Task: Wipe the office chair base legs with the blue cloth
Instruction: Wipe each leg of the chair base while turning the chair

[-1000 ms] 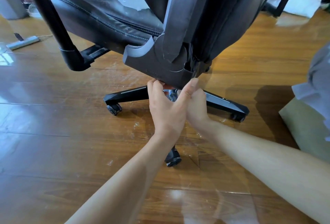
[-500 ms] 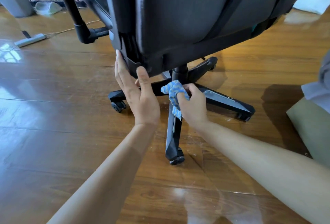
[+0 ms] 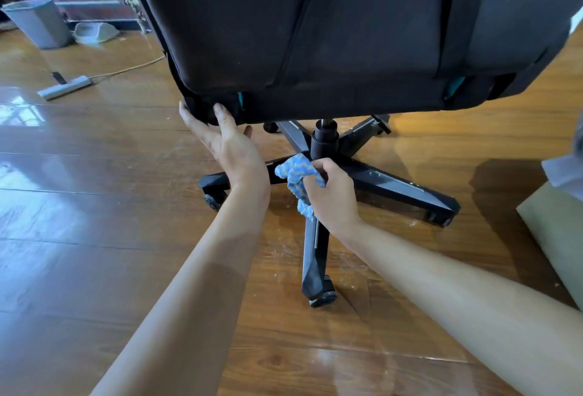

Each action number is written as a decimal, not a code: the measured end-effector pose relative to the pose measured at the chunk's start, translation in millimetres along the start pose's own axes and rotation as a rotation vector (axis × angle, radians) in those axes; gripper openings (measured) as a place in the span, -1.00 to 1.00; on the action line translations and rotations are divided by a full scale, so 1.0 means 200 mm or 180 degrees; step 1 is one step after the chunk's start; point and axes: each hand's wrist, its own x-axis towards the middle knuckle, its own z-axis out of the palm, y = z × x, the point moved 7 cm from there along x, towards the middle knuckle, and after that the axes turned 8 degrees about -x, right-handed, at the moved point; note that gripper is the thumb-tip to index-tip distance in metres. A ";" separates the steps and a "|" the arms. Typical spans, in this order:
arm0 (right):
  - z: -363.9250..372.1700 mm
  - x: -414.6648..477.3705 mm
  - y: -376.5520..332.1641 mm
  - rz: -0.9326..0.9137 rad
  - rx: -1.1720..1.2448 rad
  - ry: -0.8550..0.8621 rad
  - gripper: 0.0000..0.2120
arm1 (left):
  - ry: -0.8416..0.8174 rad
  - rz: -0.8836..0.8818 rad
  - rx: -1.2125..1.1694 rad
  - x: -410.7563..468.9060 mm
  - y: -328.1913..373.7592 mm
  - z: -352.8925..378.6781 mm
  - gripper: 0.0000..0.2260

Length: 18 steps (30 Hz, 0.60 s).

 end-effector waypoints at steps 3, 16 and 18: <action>0.03 0.01 -0.01 -0.0015 0.0078 -0.0020 -0.86 | -0.0099 -0.0131 0.0028 0.02 0.00 0.00 -0.39; -0.07 0.17 0.00 -0.0099 -0.0118 0.0408 -0.76 | -0.0318 -0.0280 -0.0042 0.09 -0.02 0.00 -0.30; -0.11 0.23 0.02 -0.0252 -0.0497 0.0610 -0.79 | -0.0311 -0.0195 -0.0063 0.09 -0.03 -0.02 -0.31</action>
